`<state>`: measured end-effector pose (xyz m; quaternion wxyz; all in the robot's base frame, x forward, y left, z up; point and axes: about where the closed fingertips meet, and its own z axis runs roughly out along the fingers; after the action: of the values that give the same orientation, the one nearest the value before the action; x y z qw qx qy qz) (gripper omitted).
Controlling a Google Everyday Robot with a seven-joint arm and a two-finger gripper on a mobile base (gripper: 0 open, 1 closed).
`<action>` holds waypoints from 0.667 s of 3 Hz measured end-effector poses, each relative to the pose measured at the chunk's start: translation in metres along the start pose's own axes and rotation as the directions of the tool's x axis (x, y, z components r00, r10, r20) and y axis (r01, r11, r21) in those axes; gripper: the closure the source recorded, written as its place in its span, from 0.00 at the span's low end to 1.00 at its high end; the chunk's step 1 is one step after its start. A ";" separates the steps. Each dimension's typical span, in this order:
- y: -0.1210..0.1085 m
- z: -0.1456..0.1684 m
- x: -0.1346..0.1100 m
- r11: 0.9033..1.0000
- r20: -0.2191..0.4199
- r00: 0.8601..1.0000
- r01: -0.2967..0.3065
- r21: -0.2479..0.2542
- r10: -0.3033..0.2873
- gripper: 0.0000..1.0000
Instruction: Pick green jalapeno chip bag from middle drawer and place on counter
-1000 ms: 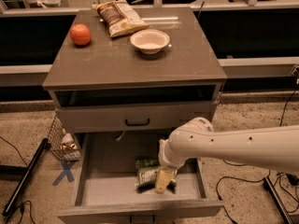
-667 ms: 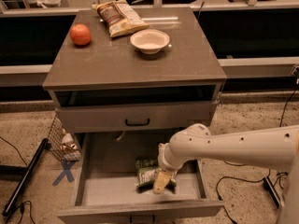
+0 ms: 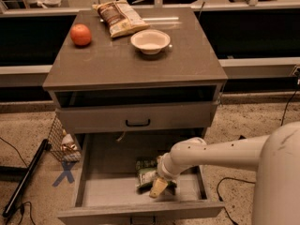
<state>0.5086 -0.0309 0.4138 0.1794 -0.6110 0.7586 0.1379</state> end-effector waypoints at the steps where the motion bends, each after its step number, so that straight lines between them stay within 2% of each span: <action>1: -0.001 0.019 0.009 0.999 -0.008 0.999 -0.037 -0.007 0.037 0.30; 2: -0.002 0.032 0.014 0.997 -0.010 0.997 -0.072 -0.021 0.072 0.61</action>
Offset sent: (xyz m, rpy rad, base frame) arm 0.0047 -0.0014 -0.0474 -0.0068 0.0690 -0.0785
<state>0.5111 -0.0299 0.3787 0.1641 -0.5857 0.7795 0.1496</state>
